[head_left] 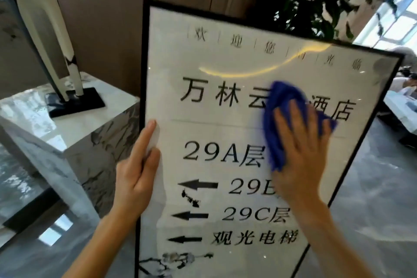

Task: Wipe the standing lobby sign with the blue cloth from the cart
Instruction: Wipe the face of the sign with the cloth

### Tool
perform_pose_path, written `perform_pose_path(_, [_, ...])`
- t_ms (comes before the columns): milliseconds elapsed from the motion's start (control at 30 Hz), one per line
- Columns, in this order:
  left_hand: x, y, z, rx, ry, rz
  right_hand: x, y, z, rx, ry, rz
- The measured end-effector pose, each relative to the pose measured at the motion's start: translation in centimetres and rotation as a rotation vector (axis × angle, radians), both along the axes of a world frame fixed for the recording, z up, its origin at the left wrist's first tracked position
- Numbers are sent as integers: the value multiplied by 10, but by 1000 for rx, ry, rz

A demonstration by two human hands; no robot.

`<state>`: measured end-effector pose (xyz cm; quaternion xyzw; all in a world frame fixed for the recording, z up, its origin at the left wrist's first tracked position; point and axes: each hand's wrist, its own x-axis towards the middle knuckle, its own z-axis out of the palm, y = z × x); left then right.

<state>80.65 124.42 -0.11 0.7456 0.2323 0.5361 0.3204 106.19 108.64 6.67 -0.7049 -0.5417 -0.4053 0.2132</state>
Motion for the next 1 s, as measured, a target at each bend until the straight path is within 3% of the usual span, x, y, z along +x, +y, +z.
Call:
perform_pose_path(267, [-1, -11, -25, -47, 24, 42, 62, -44, -6, 185, 159, 8])
perform_pose_path(633, [-8, -16, -74, -17, -46, 54, 7, -13, -28, 306, 413, 50])
perform_pose_path(800, [-10, -17, -70, -8, -99, -21, -76, 37, -52, 230, 187, -39])
perform_pose_path(900, [-8, -17, -73, 33, -115, -56, -121, 41, -99, 130, 110, 122])
perform_pose_path(1000, [-9, -17, -72, 0, -144, -107, -146, 16, -160, -121, 37, 211])
